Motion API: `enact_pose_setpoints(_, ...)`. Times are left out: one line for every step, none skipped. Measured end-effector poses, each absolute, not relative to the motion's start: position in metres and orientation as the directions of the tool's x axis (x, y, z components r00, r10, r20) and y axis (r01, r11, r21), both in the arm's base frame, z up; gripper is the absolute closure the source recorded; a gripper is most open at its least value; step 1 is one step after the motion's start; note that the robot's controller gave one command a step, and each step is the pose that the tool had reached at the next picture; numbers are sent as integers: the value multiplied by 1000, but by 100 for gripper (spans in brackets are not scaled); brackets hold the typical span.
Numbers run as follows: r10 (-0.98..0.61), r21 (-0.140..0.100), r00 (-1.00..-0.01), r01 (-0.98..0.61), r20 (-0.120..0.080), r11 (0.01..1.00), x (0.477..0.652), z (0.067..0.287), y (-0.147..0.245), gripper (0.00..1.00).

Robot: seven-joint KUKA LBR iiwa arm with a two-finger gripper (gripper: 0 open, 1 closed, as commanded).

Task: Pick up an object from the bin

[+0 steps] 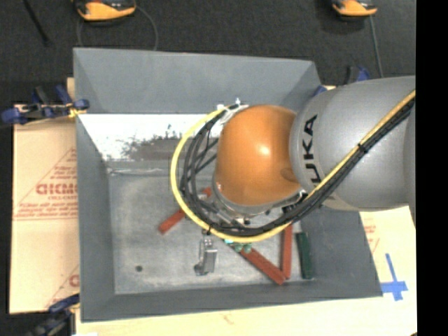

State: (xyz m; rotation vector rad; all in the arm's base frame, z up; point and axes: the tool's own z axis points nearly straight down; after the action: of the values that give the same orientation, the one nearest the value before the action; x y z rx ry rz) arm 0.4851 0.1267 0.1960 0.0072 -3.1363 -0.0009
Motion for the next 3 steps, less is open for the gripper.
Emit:
enact_pose_setpoints(93, 1, -996, 93, -1, 996, 571, 66, 123, 0)
enact_pose_setpoints(-7, 0, -1000, -7, -8, 1000, 595, 102, 116, 0)
enact_pose_setpoints(-175, -1, -985, -175, -7, 985, 618, 111, 121, 0)
